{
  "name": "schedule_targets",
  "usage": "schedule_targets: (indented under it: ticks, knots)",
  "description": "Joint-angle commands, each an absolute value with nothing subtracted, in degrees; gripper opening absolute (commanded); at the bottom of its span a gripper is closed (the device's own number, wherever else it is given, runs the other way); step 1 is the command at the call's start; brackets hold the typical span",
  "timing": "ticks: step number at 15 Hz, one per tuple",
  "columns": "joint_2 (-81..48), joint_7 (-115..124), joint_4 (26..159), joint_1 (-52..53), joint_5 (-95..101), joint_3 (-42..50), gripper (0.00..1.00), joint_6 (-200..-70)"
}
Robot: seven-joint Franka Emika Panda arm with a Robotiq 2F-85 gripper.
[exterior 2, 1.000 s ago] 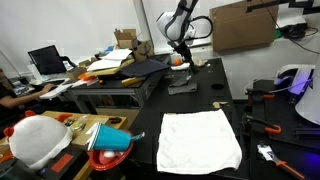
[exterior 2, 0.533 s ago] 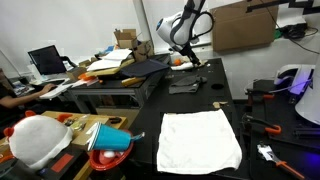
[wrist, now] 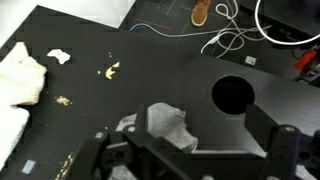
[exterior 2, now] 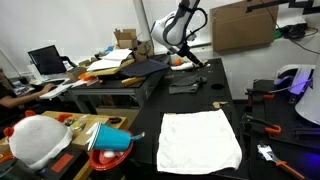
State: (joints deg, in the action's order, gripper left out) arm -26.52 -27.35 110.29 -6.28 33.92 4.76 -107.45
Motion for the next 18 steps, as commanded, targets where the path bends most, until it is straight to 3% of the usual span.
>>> schedule_targets:
  ticks: [1,13,15,16,18]
  knots:
    - [-30.8,-34.9,104.3,-7.2,29.5,2.9,1.00,-99.9]
    - [-43.9,-39.2,91.7,-5.8,34.6,3.2,1.00,-93.2]
    - [-45.0,-35.9,90.8,-5.8,34.5,3.2,0.90,-95.7]
    - [-45.0,-34.3,90.8,-5.9,34.2,3.1,0.98,-97.5]
    - [-45.3,-32.2,90.6,-6.1,33.7,3.0,1.00,-99.7]
